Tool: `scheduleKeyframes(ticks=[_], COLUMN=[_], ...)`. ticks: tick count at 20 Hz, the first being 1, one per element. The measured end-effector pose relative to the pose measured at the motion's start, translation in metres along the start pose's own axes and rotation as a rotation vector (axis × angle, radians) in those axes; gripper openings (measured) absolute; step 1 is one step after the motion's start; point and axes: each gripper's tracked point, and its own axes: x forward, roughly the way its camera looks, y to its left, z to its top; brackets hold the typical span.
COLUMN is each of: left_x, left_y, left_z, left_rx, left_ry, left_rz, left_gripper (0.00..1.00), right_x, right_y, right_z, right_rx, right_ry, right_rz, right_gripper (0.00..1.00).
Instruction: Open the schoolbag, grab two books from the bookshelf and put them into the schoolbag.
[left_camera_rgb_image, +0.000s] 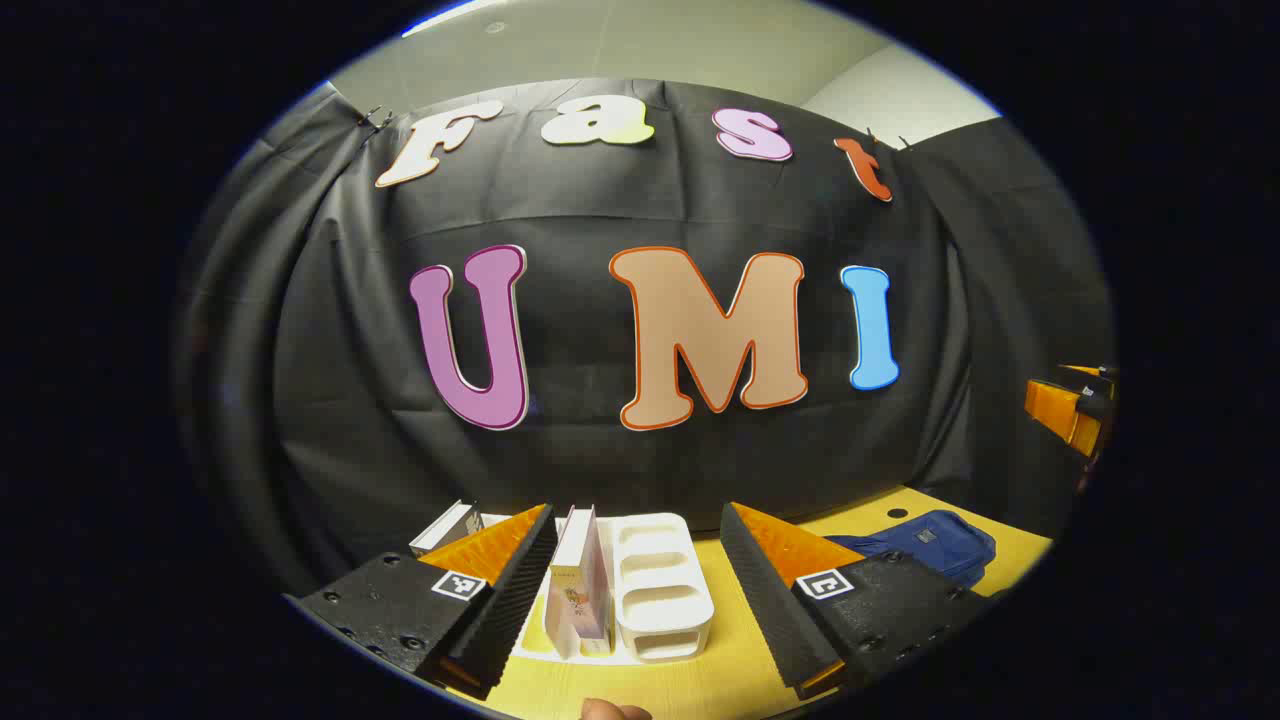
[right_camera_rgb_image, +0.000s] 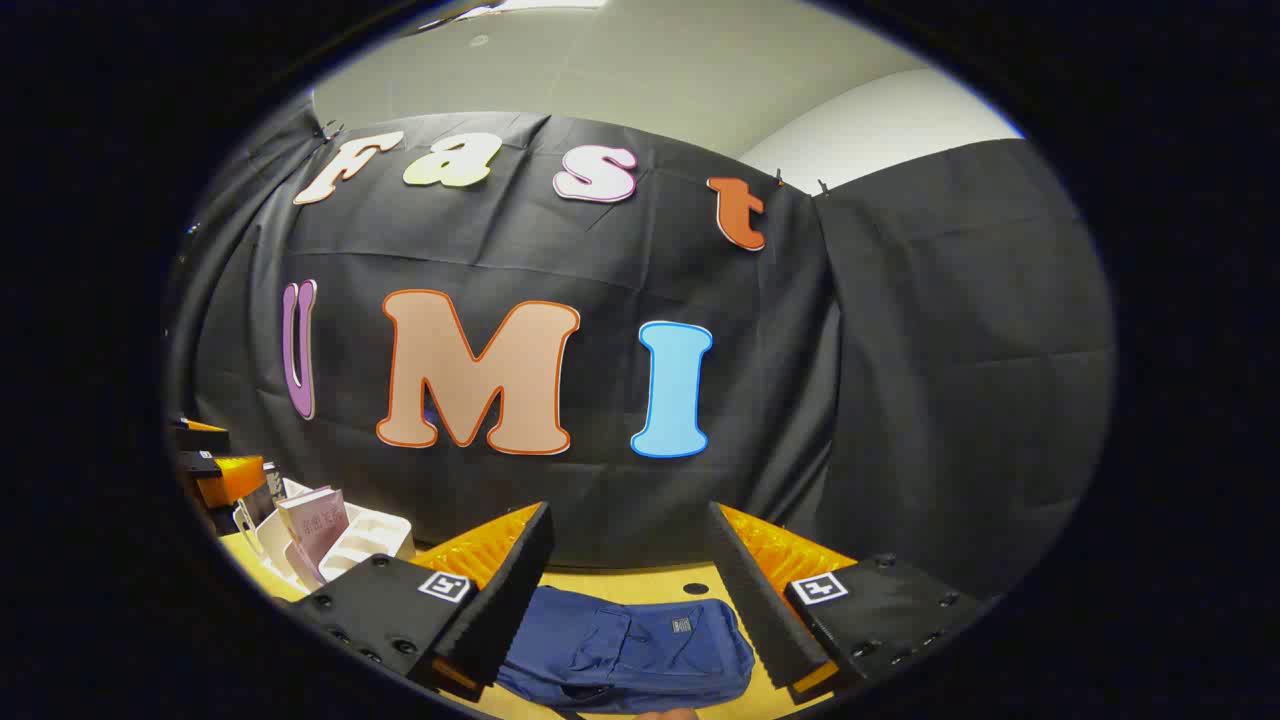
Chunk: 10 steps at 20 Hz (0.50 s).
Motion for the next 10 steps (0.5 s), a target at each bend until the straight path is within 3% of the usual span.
scheduleKeyframes(ticks=[10], left_x=[0.009], left_y=[-0.015], left_z=[0.0], left_rx=[0.016], left_ry=[-0.005], left_rz=[-0.024], left_gripper=[0.97], right_x=[0.004], right_y=[-0.007], right_z=[0.001], right_rx=[-0.032], right_ry=[-0.001], right_rz=[-0.001], right_gripper=[0.94])
